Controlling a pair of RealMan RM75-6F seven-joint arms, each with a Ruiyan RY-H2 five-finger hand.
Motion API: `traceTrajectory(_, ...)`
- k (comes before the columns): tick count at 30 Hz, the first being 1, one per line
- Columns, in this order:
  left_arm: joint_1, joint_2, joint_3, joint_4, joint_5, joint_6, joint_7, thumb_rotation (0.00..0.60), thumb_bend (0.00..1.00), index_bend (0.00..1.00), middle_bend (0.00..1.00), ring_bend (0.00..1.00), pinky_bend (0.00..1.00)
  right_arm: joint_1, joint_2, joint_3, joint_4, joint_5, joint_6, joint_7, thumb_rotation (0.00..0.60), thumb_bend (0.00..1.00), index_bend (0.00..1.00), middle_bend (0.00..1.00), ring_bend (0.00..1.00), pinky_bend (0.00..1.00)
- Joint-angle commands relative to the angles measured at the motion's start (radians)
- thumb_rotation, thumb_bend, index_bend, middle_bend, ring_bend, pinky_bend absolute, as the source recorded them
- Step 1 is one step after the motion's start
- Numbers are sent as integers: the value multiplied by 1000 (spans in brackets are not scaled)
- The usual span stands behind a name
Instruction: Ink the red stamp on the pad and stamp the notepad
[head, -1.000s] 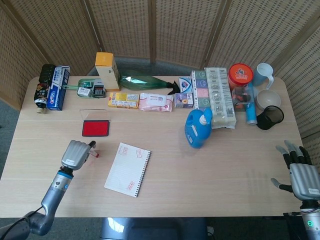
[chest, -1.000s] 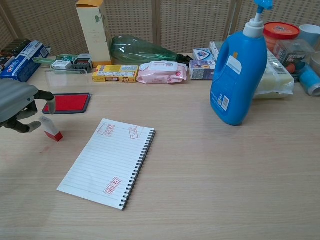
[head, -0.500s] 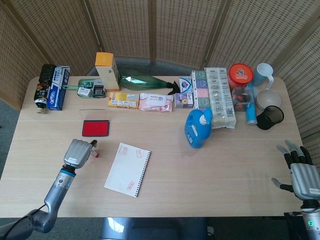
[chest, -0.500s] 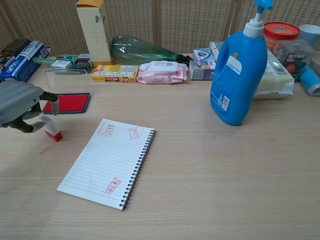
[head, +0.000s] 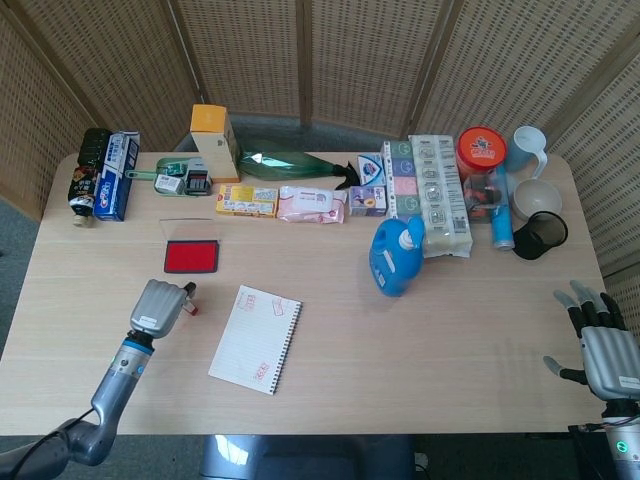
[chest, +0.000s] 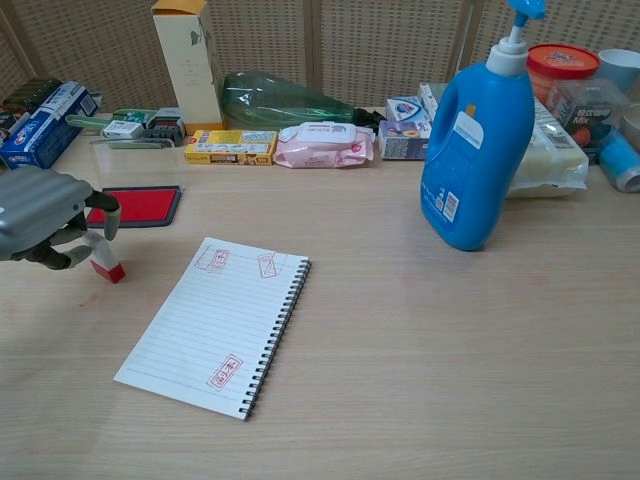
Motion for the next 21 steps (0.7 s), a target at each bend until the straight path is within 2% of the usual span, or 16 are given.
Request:
traceTrajectory(1, -1, -2, 1, 1, 1, 2, 1, 600, 370, 525, 1000, 1000, 1000, 0, 1, 0, 0, 0, 0, 2, 600, 0, 123, 10, 0, 0)
traceTrajectory(8, -1, -5, 2, 2, 1, 8, 10, 600, 391, 576, 1000, 1000, 1000, 0, 3, 0, -1, 2, -1, 4, 600, 0, 123, 10, 0, 0)
traceTrajectory(21, -6, 19, 2, -19, 5, 11, 28, 600, 405, 601, 1000, 1000, 1000, 1, 6, 0, -5, 5, -6, 3, 600, 0, 123, 10, 0, 0)
